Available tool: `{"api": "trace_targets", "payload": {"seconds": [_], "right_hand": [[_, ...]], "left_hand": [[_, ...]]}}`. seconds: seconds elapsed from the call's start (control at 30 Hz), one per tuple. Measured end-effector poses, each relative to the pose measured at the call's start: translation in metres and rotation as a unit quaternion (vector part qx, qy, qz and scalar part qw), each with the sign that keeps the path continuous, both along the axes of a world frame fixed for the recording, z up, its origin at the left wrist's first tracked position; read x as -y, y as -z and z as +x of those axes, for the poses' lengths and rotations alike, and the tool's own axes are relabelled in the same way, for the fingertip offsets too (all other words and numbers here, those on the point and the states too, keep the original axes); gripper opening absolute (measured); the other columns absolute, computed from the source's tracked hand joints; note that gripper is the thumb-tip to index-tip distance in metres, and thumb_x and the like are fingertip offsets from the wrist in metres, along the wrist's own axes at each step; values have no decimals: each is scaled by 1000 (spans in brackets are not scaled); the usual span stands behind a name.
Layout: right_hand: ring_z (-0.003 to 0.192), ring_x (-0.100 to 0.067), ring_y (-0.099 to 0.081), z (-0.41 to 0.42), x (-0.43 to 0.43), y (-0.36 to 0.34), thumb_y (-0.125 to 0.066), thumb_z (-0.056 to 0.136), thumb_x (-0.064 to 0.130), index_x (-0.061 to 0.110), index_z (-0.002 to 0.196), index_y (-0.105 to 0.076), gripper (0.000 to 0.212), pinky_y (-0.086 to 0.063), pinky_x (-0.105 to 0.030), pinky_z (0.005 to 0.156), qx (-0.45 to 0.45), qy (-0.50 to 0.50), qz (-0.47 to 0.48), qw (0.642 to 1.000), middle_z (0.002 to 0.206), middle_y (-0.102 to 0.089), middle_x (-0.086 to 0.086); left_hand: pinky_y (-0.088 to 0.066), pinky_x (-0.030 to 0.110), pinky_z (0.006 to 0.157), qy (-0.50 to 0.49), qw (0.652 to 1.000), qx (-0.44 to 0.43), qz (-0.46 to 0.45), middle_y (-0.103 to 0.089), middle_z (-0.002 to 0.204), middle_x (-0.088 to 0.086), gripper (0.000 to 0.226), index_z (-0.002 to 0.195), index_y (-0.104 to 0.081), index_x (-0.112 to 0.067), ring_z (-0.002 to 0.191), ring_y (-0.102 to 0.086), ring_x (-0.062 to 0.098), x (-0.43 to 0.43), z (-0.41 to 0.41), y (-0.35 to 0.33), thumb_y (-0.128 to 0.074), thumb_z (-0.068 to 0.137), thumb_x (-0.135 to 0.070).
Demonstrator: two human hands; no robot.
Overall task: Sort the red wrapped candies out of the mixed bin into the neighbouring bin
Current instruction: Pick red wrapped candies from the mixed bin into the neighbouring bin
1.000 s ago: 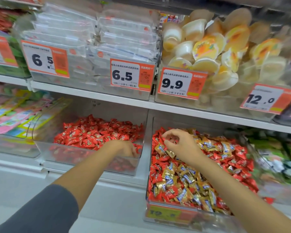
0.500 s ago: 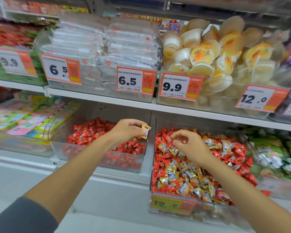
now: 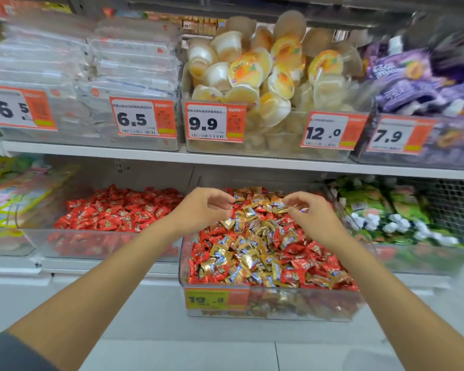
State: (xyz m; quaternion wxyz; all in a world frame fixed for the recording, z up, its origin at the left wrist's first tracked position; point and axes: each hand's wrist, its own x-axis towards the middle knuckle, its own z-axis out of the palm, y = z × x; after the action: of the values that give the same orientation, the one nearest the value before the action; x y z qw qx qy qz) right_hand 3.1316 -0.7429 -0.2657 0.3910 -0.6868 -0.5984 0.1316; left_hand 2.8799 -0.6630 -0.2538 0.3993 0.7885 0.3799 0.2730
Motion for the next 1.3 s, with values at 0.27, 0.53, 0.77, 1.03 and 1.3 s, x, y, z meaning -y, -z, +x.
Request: {"api": "trace_targets", "payload": {"seconds": [0.27, 0.53, 0.77, 1.03, 1.3], "right_hand": [[83, -16, -65, 31, 31, -16, -75, 83, 30, 33, 93, -70, 11, -53, -36, 80, 45, -107, -206, 972, 92, -68, 3], [71, -7, -53, 40, 38, 11, -71, 87, 13, 19, 90, -64, 10, -50, -32, 74, 23, -124, -186, 974, 97, -61, 2], [72, -26, -50, 58, 51, 10, -67, 91, 17, 26, 98, -61, 13, -43, -39, 68, -129, -70, -123, 981, 93, -66, 8], [77, -30, -58, 52, 53, 4, -61, 95, 19, 28, 105, -71, 17, -52, -38, 72, -81, -46, -125, 988, 105, -69, -4], [54, -16, -41, 40, 51, 17, -53, 98, 12, 19, 108, -70, 20, -36, -22, 48, -5, -77, -182, 980, 79, -59, 10]], "left_hand": [[-52, 13, 80, 45, 999, -13, -15, -72, 101, 1, 24, 104, -70, -17, 89, -68, 2, -4, 37, 18, -74, 82, -8], [-41, 7, 68, 91, 993, -70, 11, -60, 98, -16, 43, 125, -63, -24, 82, -57, -5, 5, 78, 32, -75, 83, -20], [-43, 32, 95, 130, 961, -227, 88, -51, 125, -10, 65, 128, -56, -37, 115, -46, 12, 13, 96, 50, -75, 70, -60], [-44, 29, 67, 79, 951, -247, 169, -55, 97, -14, 59, 114, -61, -34, 88, -54, 9, 34, 118, 51, -70, 68, -68], [-51, 34, 81, 63, 991, -108, 40, -61, 111, -3, 30, 101, -62, -27, 101, -60, 16, 21, 108, 52, -80, 77, -20]]}}
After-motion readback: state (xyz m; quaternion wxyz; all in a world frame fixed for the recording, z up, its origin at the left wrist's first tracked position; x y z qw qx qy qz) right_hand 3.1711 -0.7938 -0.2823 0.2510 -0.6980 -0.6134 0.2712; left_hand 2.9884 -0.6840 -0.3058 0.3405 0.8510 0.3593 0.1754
